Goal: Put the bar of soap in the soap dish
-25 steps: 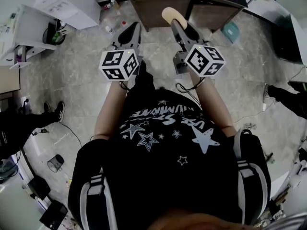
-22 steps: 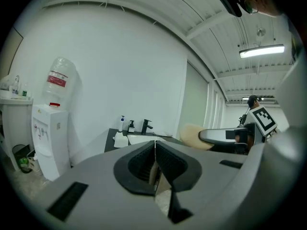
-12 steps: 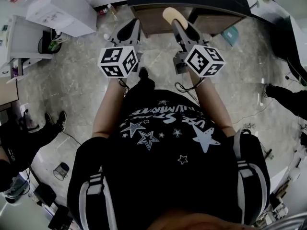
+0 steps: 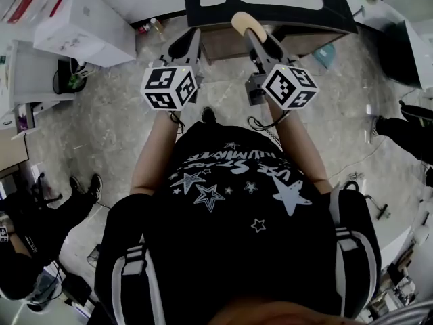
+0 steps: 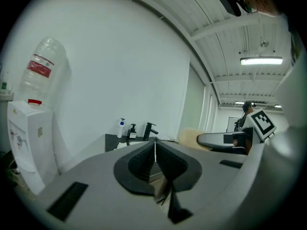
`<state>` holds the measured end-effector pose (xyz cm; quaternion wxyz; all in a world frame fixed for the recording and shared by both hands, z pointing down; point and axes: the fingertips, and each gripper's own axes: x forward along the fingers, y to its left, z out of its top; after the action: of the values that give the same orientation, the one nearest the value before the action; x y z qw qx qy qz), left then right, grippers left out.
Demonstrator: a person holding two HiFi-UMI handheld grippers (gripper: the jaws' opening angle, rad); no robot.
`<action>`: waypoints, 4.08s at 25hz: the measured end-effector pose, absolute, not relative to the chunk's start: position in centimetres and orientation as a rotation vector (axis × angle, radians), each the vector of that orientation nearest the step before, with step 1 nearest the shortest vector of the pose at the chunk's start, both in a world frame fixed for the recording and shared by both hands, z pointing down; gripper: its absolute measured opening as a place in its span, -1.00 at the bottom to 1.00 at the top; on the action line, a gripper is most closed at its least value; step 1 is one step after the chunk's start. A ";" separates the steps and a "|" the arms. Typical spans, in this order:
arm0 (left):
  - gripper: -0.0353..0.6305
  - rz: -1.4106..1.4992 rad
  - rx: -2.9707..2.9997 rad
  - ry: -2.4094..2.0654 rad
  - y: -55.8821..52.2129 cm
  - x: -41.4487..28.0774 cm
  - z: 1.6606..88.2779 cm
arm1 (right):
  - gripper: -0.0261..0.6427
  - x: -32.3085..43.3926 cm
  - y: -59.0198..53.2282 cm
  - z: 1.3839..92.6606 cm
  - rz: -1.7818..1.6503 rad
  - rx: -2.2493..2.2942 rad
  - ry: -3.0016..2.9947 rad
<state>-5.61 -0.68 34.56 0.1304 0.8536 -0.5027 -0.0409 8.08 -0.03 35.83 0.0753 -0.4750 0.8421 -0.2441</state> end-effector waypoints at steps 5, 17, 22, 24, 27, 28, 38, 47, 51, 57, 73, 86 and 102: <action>-0.84 -0.129 2.498 -1.426 -2.5 -6.9 34.5 | -0.54 6.8 -1.5 35.9 -0.739 -1.456 2.502; -0.84 -0.118 2.461 -1.411 -4.4 -8.0 36.0 | -0.54 5.5 -3.7 37.3 -0.803 -1.447 2.519; -0.84 -0.099 2.440 -1.449 -6.3 -8.2 36.4 | -0.55 5.7 -6.2 38.2 -0.824 -1.426 2.539; -0.84 -0.092 2.426 -1.469 -7.6 -8.5 36.6 | -0.54 5.6 -7.8 38.2 -0.821 -1.412 2.558; -0.84 -0.084 2.419 -1.486 -9.5 -8.2 36.5 | -0.54 5.8 -10.1 38.3 -0.832 -1.390 2.569; -0.84 -0.082 2.416 -1.489 -10.0 -8.1 36.6 | -0.55 5.8 -10.8 38.3 -0.838 -1.383 2.571; -0.84 -0.082 2.423 -1.476 -16.0 -6.9 36.8 | -0.54 6.2 -17.8 39.6 -0.862 -1.365 2.614; -0.84 0.011 2.355 -1.521 -21.4 -7.5 39.6 | -0.54 5.3 -23.2 42.2 -0.805 -1.344 2.784; -0.84 0.058 2.311 -1.537 -23.1 -7.5 41.3 | -0.54 4.7 -25.1 42.8 -0.768 -1.333 2.877; -0.84 0.101 2.249 -1.591 -25.2 -7.8 42.9 | -0.54 4.4 -27.3 46.2 -0.702 -1.300 3.050; -0.84 0.184 2.216 -1.557 -26.7 -8.5 45.5 | -0.54 1.3 -27.2 47.3 -0.155 -1.156 3.506; -0.84 0.227 2.268 -1.432 -28.2 -9.5 46.3 | -0.54 -1.0 -26.6 48.9 0.359 -1.129 3.763; -0.84 0.278 2.312 -1.309 -28.3 -9.6 46.8 | -0.54 -2.1 -27.0 49.7 0.929 -1.177 3.902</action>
<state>-9.61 -28.30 46.75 0.2327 0.8417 -0.4765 0.1013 -2.15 -26.96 49.66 -0.4963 -0.2444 0.8104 0.1929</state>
